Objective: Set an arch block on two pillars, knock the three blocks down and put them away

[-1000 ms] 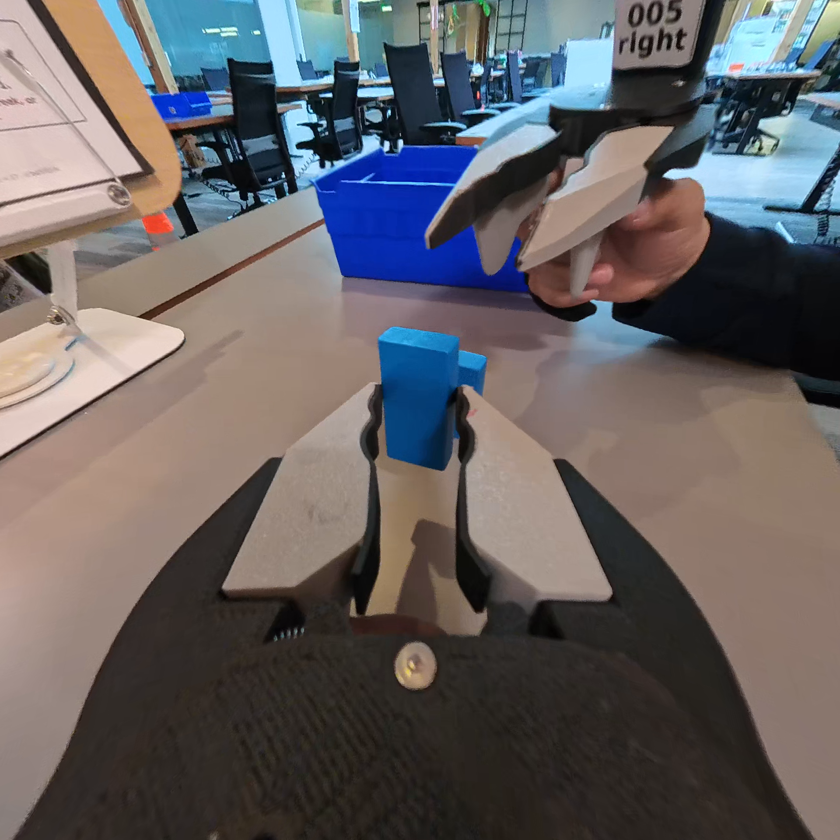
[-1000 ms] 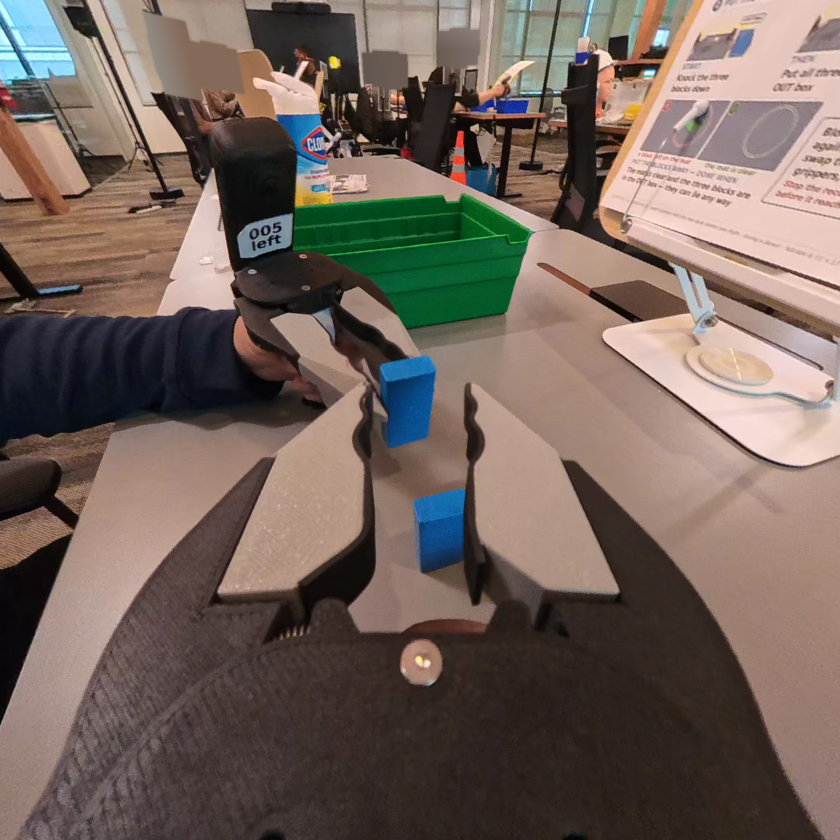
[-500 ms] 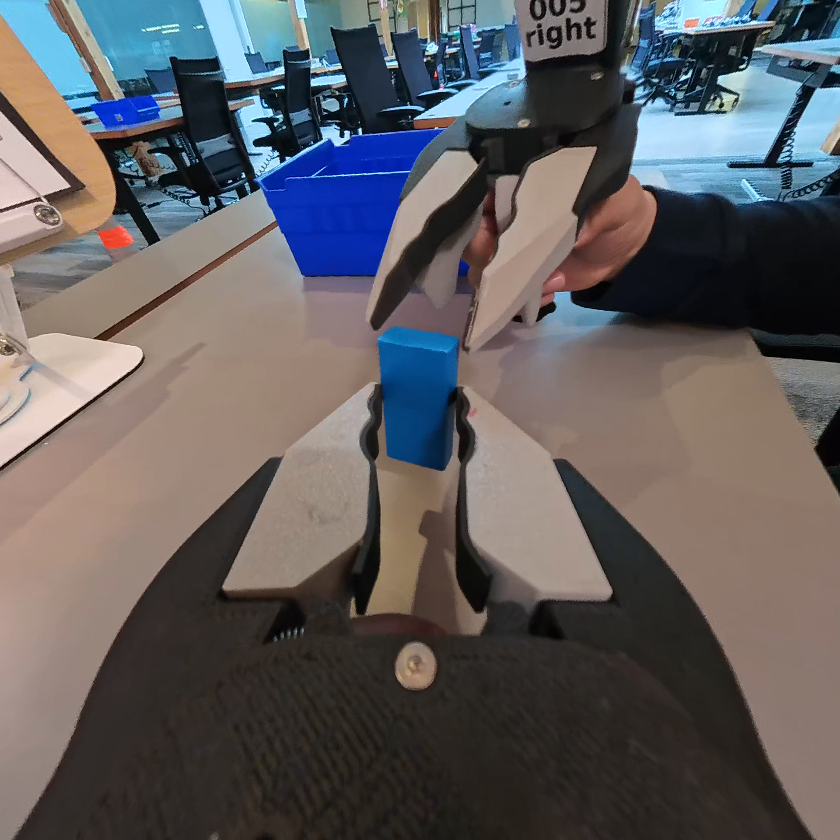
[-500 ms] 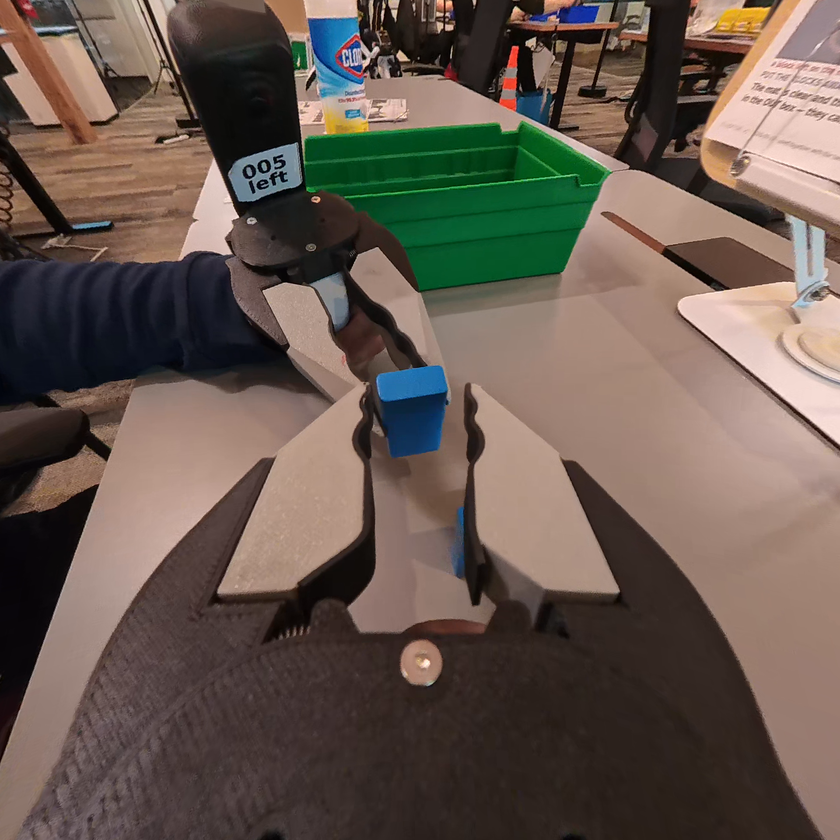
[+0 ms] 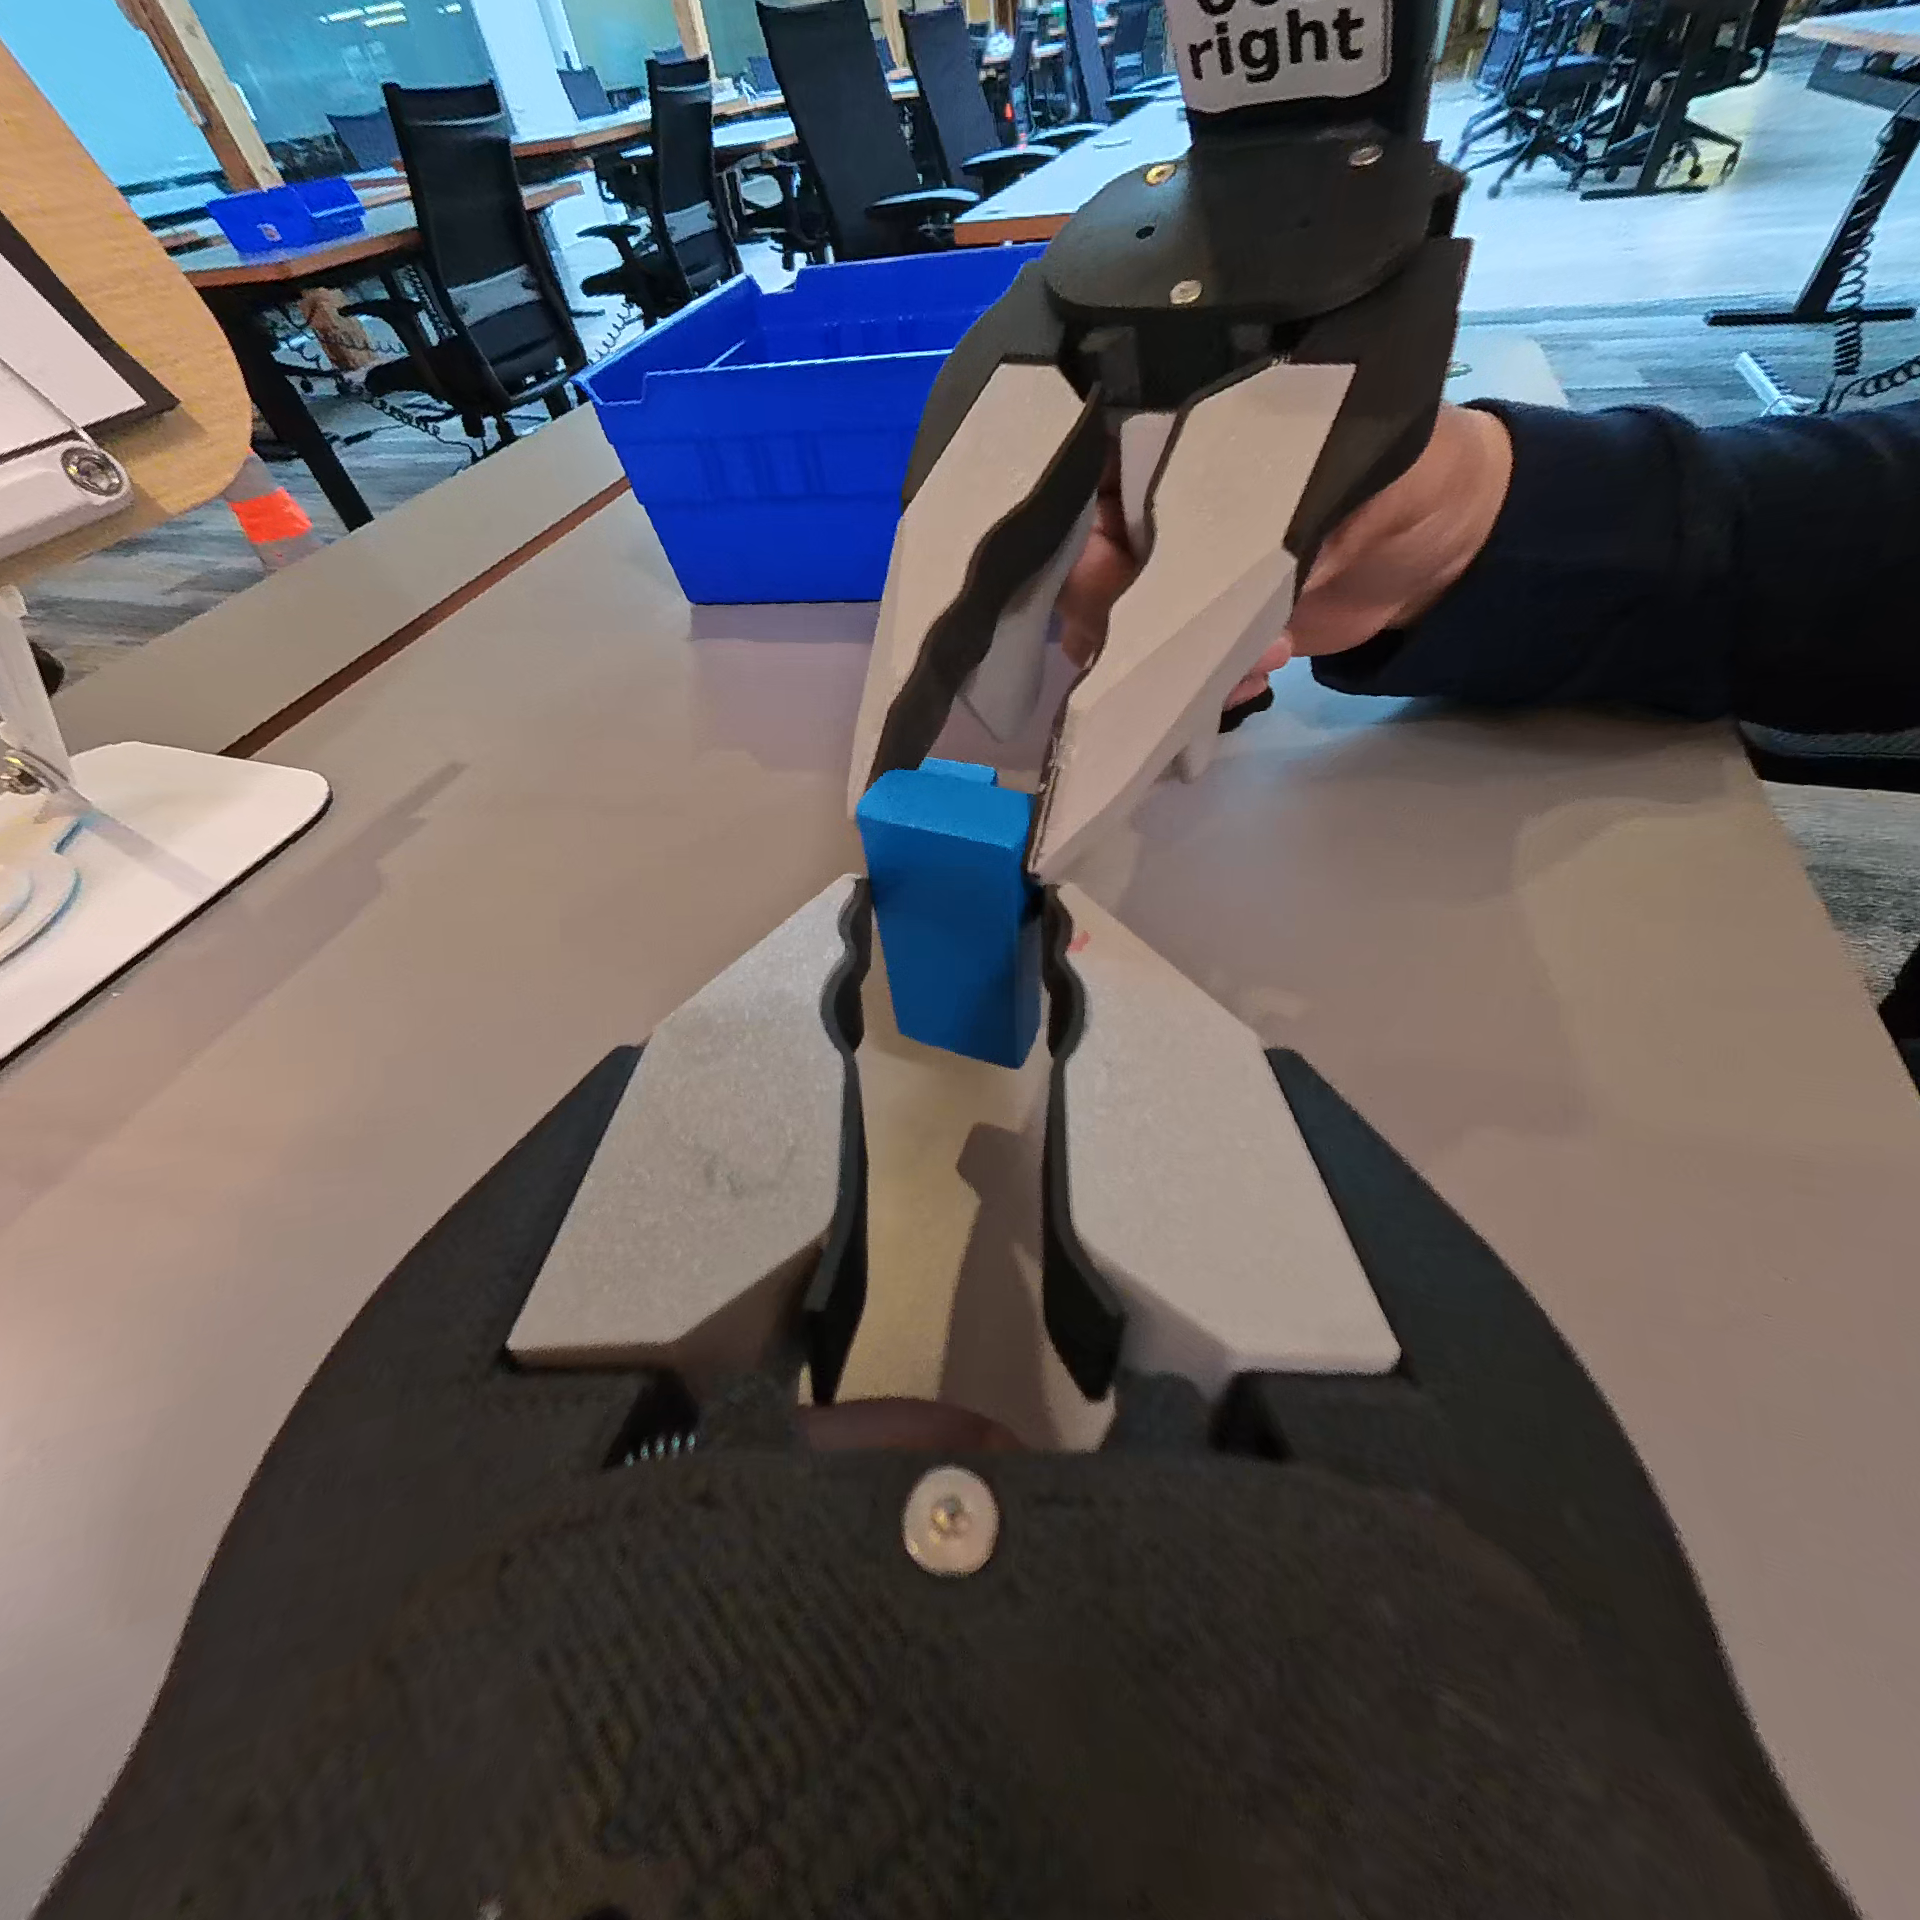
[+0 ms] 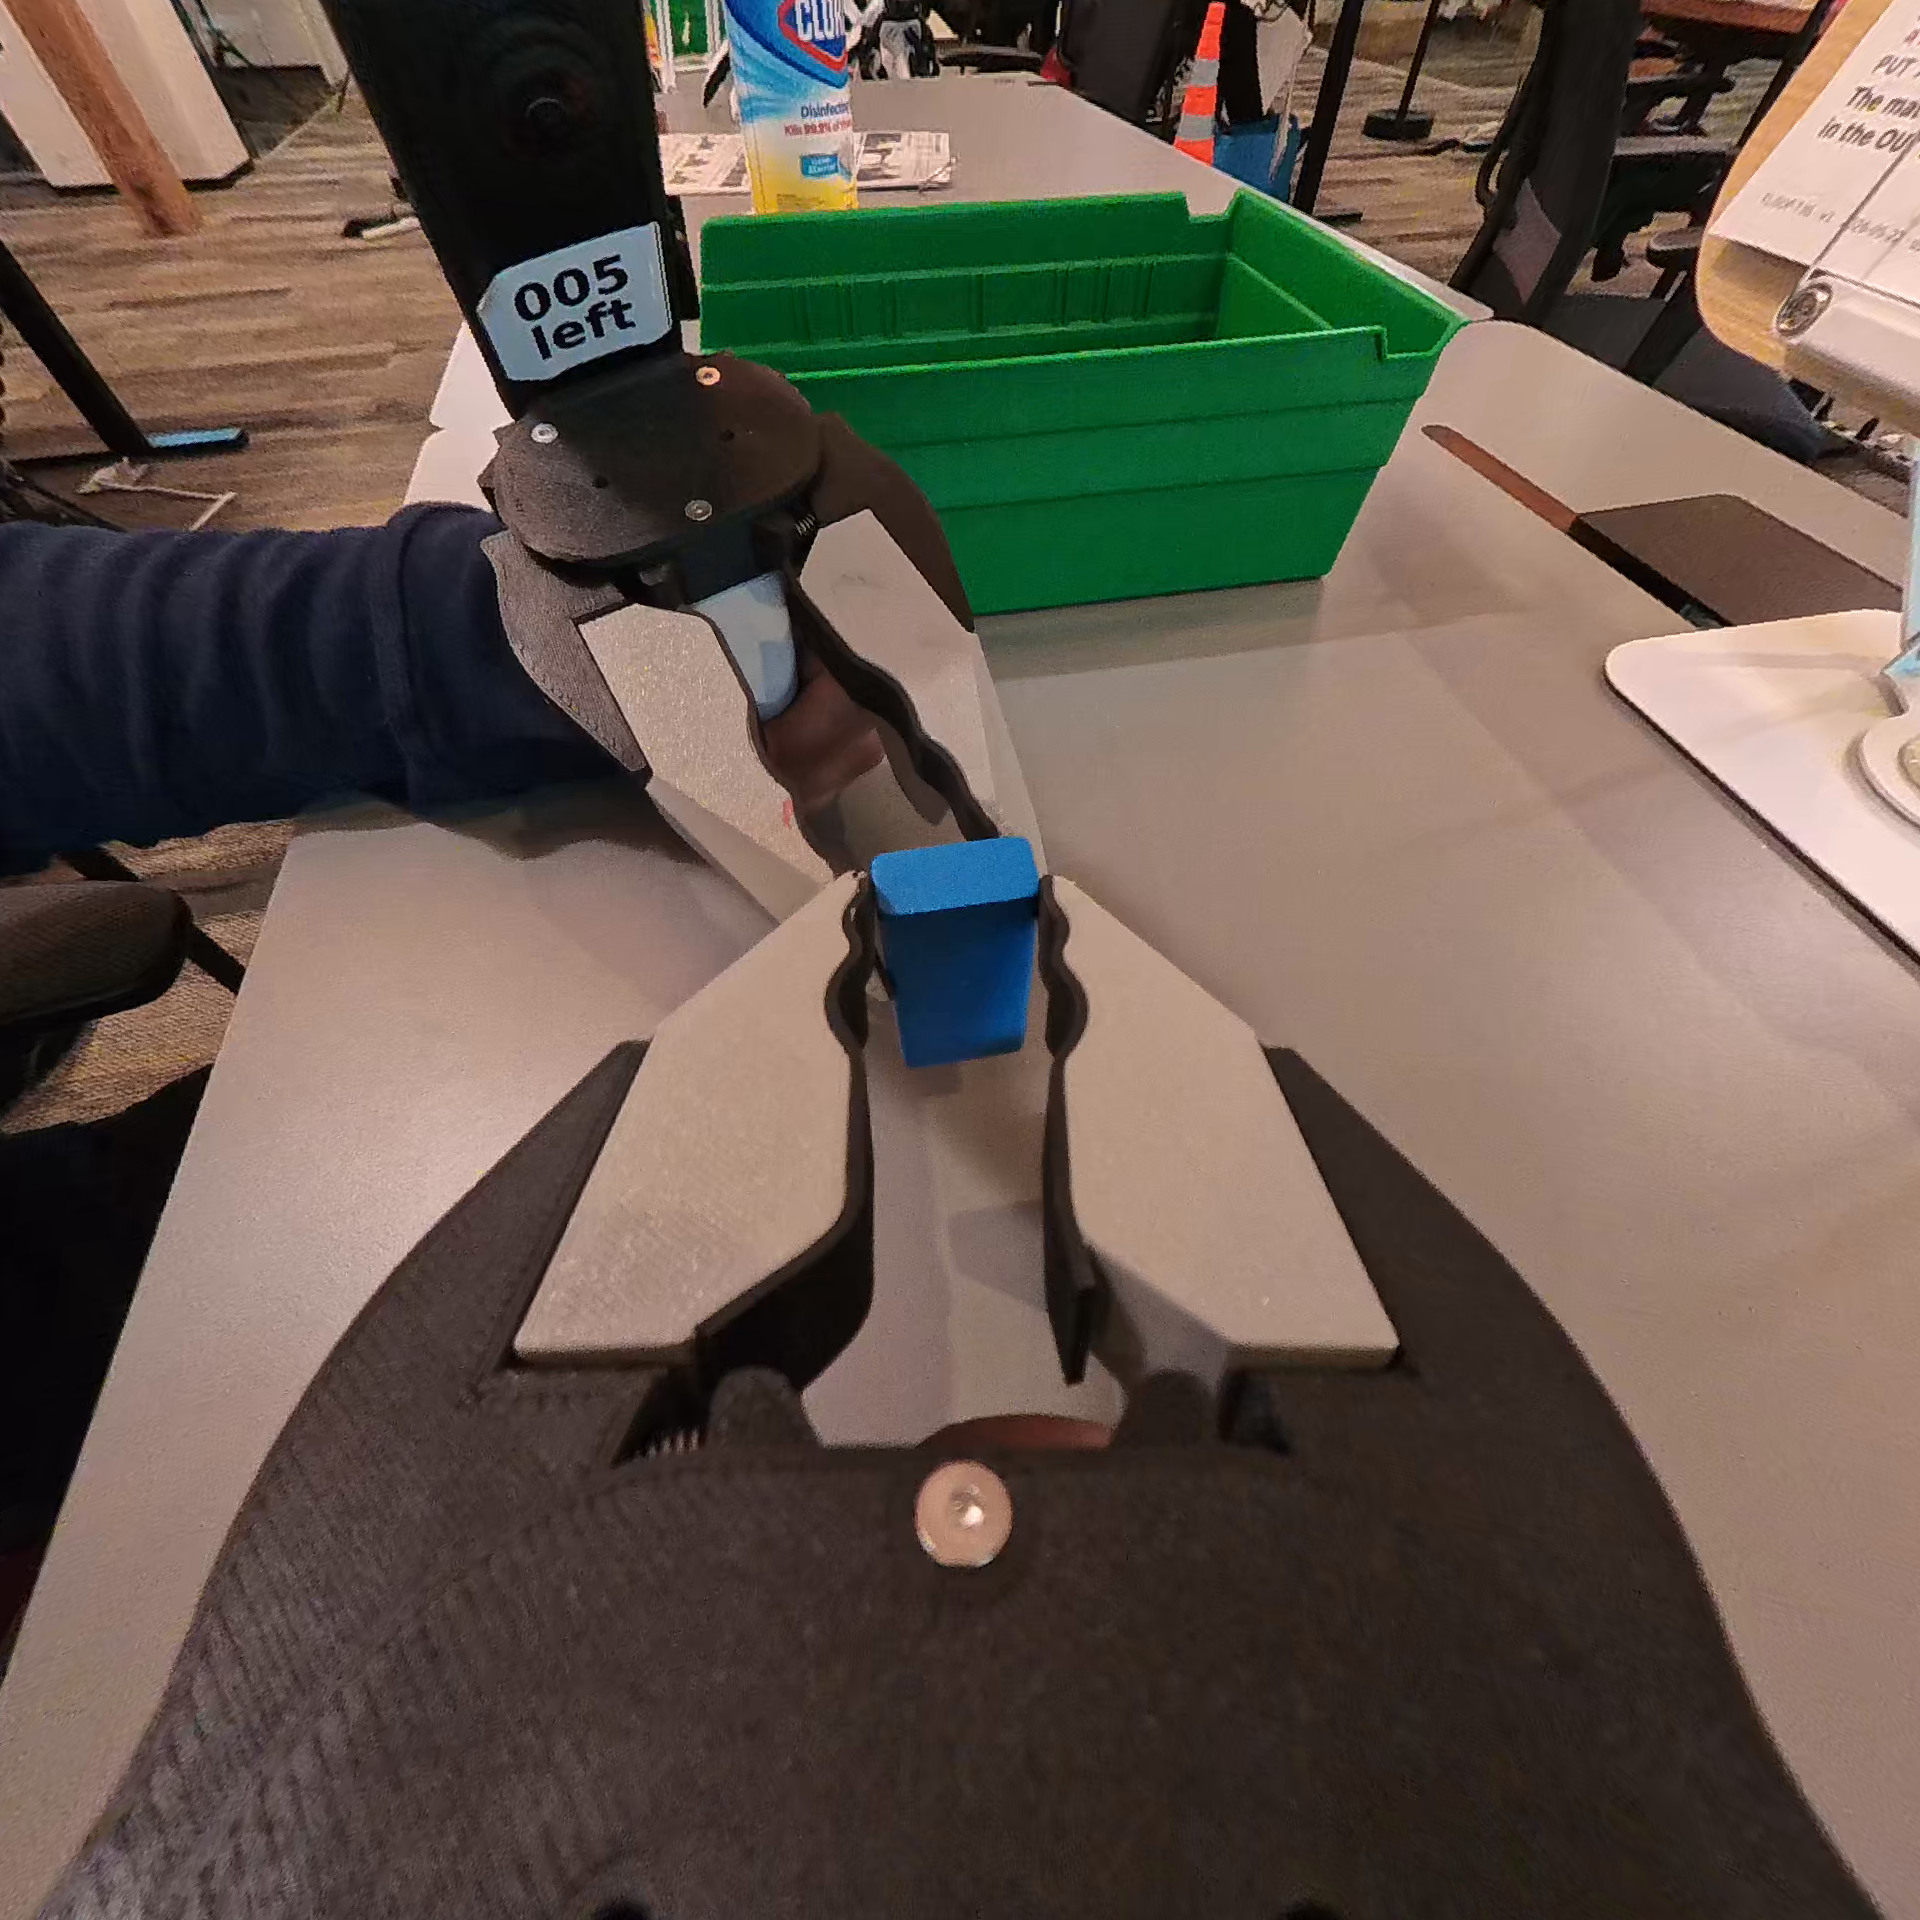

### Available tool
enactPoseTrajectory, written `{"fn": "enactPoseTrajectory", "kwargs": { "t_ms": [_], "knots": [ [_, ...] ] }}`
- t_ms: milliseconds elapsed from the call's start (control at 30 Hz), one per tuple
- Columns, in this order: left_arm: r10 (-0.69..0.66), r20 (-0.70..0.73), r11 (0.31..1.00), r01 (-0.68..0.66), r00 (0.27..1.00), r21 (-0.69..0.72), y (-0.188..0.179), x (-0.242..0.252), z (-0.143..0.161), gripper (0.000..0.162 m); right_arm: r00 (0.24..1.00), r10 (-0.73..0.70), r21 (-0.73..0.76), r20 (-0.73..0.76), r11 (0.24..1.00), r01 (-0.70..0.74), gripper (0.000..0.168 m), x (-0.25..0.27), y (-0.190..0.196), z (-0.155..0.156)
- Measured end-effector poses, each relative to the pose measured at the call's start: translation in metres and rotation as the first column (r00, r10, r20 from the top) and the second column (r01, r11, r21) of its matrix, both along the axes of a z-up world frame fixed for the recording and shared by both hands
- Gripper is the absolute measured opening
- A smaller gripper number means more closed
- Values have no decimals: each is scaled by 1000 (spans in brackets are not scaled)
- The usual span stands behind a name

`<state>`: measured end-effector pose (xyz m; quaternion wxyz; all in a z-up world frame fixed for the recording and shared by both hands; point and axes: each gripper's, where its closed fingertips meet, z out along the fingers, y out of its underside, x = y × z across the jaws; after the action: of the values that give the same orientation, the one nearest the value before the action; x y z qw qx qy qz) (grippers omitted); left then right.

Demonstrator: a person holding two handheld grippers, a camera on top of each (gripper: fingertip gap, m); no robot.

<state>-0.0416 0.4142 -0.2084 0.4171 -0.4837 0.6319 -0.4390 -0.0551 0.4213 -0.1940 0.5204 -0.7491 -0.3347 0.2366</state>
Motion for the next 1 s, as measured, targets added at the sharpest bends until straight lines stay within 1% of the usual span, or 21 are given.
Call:
{"fn": "enactPoseTrajectory", "kwargs": {
  "t_ms": [267, 400, 467, 567, 633, 800, 900, 1000],
  "knots": [
    [-9, -19, 1000, 9, 1000, 16, -1, -2, -3, 30, 1000, 19, -31, -13, 999, -20, 28, -1, -2, -3],
    [11, -14, 1000, -11, 1000, -5, 6, -3, -1, 30, 1000, 1, 14, -26, 1000, 0, 32, 2, -1, 7],
    [30, -24, 999, -30, 999, -18, 14, -3, -3, 30, 999, -35, 45, -37, 998, 36, 33, 9, 2, 14],
    [58, -101, 994, -67, 993, -88, 28, -2, -14, 30, 993, -74, 58, -89, 995, 79, 32, 22, 4, 24],
    [74, -115, 991, -85, 991, -100, 34, 0, -15, 30, 990, -79, 39, -115, 996, 84, 32, 27, 4, 26],
    [117, -227, 992, -124, 967, -16, 41, -9, -34, 30, 989, -107, 46, -97, 993, 112, 31, 35, 5, 26],
    [102, -211, 995, -101, 972, 16, 36, -13, -33, 30, 990, -103, 40, -96, 993, 107, 31, 35, 5, 25],
    [101, -227, 995, -96, 969, 32, 37, -14, -36, 30, 991, -101, 34, -83, 994, 104, 31, 34, 5, 22]
  ]
}}
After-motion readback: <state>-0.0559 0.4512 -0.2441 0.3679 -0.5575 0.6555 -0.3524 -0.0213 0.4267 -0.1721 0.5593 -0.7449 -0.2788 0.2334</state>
